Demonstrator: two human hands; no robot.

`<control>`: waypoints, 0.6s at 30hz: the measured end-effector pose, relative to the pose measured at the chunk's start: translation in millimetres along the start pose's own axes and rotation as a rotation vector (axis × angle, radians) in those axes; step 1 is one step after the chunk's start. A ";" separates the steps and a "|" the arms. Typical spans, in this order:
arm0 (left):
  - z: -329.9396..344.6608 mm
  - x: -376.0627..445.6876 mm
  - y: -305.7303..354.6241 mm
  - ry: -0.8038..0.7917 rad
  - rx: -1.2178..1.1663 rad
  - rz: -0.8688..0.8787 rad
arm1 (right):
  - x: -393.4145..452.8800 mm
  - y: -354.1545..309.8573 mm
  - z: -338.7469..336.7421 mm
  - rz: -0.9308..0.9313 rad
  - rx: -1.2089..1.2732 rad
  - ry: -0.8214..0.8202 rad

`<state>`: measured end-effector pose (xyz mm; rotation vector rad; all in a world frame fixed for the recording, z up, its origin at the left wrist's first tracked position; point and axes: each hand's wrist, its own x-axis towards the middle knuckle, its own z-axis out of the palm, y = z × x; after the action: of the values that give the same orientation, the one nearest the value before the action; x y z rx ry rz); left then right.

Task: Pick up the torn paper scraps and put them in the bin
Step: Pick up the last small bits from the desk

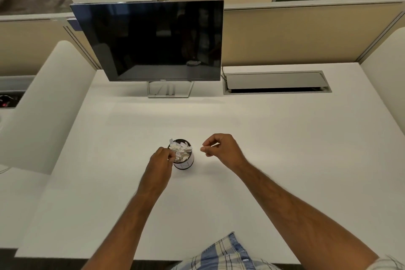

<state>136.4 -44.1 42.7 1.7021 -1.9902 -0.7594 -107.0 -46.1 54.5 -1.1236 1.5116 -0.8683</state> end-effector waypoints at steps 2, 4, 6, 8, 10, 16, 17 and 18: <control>-2.5 2.2 -6.3 0.000 0.017 -0.014 | 3.3 -9.4 9.3 -0.014 -0.023 -0.013; -2.9 4.4 -8.9 -0.012 0.038 -0.006 | 7.6 -17.1 16.8 -0.023 -0.038 -0.021; -2.6 5.5 -8.4 -0.026 0.057 0.005 | 13.1 -22.7 24.3 -0.032 -0.046 -0.020; -2.3 6.4 -8.8 -0.032 0.077 0.010 | 18.6 -26.7 33.0 -0.045 -0.064 -0.014; -1.5 7.8 -12.4 -0.021 0.096 0.020 | 21.5 -30.4 41.6 -0.054 -0.098 -0.019; -9.4 2.1 -15.7 0.011 -0.033 -0.004 | 18.3 -34.2 59.1 -0.126 -0.258 -0.123; -11.5 1.9 -15.1 0.022 -0.046 -0.004 | 15.5 -37.3 60.0 -0.125 -0.285 -0.138; -13.2 2.0 -15.0 0.035 -0.057 -0.007 | 17.0 -34.9 61.0 -0.128 -0.292 -0.140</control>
<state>155.7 -49.4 43.2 1.6789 -1.9216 -0.7760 -40.7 -71.5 68.1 -1.4764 1.4936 -0.6510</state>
